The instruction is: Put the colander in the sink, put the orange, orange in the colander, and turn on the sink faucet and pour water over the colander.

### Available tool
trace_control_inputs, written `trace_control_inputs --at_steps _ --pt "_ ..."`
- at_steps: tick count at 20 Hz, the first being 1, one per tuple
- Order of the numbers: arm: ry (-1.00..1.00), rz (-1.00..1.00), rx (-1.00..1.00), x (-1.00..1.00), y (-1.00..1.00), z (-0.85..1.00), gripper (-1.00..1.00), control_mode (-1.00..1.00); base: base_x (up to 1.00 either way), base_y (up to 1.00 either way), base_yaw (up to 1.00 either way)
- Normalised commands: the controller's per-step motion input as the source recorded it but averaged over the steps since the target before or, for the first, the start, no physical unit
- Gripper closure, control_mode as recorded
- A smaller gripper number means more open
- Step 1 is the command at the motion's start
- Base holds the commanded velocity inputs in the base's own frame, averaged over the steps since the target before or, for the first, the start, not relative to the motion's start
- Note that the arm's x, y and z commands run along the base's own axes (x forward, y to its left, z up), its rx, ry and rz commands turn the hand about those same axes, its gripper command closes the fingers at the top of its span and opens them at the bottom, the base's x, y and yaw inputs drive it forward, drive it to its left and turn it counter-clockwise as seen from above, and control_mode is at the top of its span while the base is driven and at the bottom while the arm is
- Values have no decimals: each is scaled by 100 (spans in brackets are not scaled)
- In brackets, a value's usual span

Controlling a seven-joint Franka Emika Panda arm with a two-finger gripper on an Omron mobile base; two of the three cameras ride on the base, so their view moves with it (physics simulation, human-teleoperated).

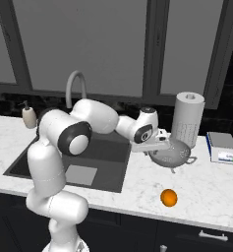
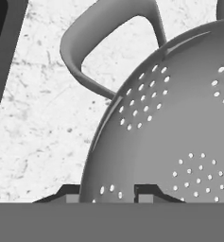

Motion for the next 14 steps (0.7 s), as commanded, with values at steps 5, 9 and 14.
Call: trace_control_inputs --at_steps 5,9,14 --pt "-2 -6 -5 -26 65 3 100 -100 0 0 0" --pt "-14 -6 -13 -48 100 24 100 -100 0 0 0" --pt "-19 0 -13 -28 100 3 100 -100 0 0 0"
